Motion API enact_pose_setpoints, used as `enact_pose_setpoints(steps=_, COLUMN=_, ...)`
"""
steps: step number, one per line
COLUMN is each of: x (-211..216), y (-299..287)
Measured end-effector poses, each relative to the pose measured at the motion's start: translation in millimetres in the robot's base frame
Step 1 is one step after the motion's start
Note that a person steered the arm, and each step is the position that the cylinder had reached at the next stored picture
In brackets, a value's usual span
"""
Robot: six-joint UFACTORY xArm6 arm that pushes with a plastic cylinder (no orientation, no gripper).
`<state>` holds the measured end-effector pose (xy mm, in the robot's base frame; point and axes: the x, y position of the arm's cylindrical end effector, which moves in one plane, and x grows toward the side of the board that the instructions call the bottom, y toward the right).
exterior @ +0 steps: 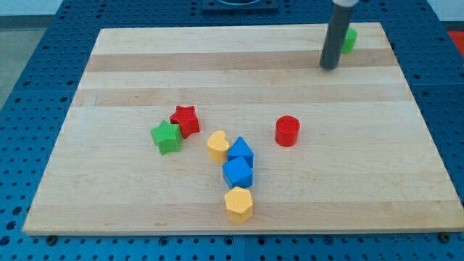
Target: Move the red circle to the bottom of the green circle
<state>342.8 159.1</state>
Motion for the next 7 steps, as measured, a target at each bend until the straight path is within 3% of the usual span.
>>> enact_pose_setpoints(steps=2, x=138, y=0)
enact_pose_setpoints(steps=4, x=181, y=-51)
enact_pose_setpoints(steps=7, x=172, y=-106)
